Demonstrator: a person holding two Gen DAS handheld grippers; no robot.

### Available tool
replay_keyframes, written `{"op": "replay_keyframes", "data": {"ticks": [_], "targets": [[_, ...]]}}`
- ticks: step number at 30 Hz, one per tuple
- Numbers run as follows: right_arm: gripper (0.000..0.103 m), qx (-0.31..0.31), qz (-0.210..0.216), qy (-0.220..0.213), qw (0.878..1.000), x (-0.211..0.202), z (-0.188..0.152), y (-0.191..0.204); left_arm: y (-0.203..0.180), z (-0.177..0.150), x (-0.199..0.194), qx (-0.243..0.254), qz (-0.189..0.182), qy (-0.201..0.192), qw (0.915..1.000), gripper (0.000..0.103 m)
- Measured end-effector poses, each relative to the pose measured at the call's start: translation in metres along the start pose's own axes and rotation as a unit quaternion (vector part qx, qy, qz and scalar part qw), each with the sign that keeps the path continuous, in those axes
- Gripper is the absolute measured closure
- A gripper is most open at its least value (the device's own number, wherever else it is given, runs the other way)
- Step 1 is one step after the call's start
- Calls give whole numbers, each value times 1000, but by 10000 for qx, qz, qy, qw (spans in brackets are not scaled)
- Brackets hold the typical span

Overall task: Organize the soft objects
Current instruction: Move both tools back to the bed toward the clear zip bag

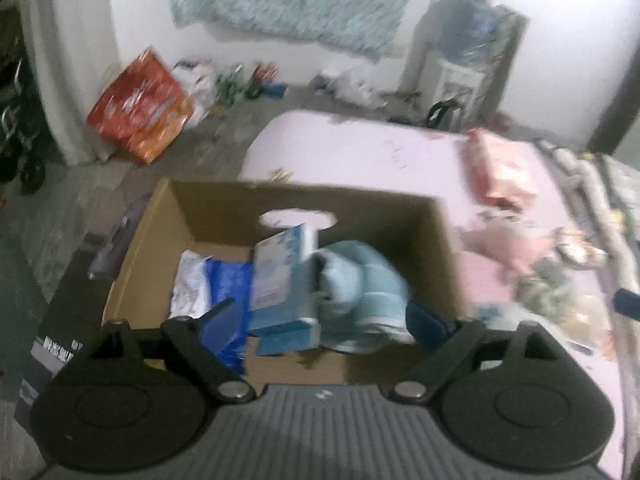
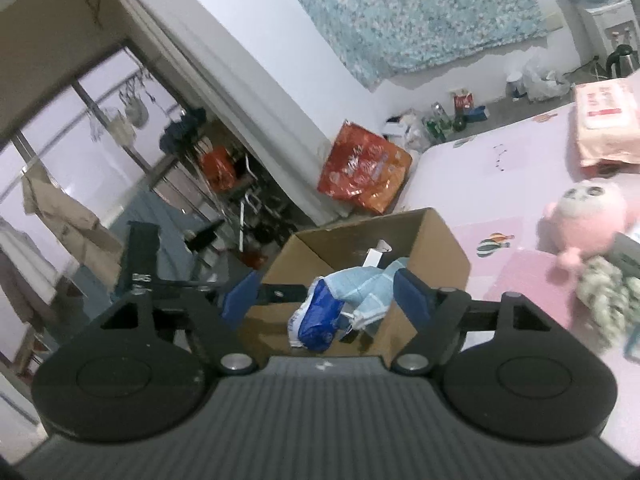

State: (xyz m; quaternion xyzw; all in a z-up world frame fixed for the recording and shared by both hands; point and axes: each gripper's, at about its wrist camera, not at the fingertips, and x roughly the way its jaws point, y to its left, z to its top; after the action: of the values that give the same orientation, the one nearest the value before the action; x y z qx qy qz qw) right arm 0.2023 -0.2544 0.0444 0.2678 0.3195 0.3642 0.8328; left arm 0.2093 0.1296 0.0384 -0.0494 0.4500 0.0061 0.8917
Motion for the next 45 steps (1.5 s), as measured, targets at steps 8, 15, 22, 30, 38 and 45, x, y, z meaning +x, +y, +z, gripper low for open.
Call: {"op": "replay_keyframes", "data": {"ticks": [8, 15, 22, 30, 38, 45], "targets": [[18, 432, -59, -578, 9974, -140, -31, -50, -104, -20, -59, 803, -697, -433, 9934, 7], [15, 919, -572, -981, 9893, -224, -66, -108, -211, -40, -38, 1380, -1389, -247, 9803, 7], [15, 1510, -1004, -1088, 9774, -217, -80, -183, -282, -63, 21, 1360, -1516, 51, 9790, 11], [19, 1598, -1382, -672, 9751, -145, -61, -256, -310, -61, 89, 935, -1010, 145, 9904, 34], [71, 1381, -1806, -11, 9738, -87, -63, -288, -304, -68, 112, 794, -1037, 590, 9897, 59], [77, 1886, -1821, -69, 9650, -110, -92, -276, -296, -80, 100, 632, -1446, 753, 9846, 59]]}}
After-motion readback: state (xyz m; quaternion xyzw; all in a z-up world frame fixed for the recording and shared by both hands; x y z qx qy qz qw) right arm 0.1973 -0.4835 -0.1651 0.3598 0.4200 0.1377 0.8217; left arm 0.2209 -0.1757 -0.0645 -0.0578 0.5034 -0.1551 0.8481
